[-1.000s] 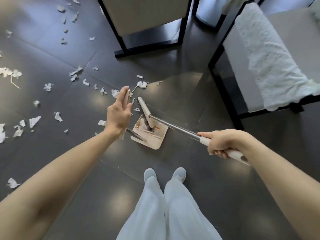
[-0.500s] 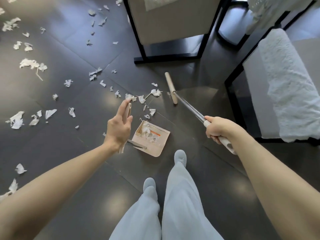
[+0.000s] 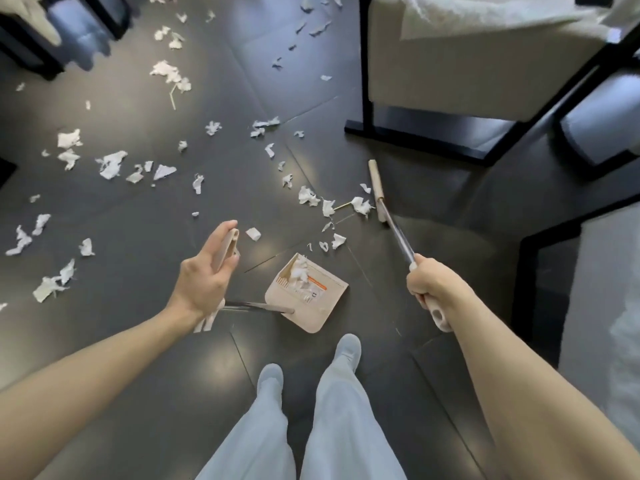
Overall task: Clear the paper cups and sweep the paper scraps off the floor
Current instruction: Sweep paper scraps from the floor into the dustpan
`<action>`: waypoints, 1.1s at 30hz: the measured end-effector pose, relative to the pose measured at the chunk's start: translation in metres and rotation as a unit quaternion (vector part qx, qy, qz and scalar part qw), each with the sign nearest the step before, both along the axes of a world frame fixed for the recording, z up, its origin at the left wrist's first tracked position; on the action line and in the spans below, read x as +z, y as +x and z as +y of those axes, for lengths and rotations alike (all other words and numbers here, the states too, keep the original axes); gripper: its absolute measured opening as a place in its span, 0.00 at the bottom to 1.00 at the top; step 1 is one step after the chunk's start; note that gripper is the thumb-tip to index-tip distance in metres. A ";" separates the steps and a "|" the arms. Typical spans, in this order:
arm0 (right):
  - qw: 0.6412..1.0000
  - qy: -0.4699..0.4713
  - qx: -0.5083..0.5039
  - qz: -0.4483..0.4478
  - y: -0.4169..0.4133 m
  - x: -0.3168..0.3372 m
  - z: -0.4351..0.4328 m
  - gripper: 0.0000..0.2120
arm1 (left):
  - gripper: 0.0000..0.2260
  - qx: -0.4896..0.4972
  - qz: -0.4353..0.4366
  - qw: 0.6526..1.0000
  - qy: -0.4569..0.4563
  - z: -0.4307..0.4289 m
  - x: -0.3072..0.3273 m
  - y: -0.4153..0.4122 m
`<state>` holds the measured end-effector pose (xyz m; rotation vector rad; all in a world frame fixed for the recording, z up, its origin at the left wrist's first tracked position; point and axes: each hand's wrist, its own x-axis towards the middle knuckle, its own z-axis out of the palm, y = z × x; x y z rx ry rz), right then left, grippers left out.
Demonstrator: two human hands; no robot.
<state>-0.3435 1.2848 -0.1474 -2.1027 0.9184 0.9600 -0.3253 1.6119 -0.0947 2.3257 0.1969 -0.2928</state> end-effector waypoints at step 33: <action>0.953 -0.063 0.288 0.064 0.110 -0.004 -0.001 0.38 | 0.23 0.031 -0.026 0.999 0.002 -0.022 -0.021 0.090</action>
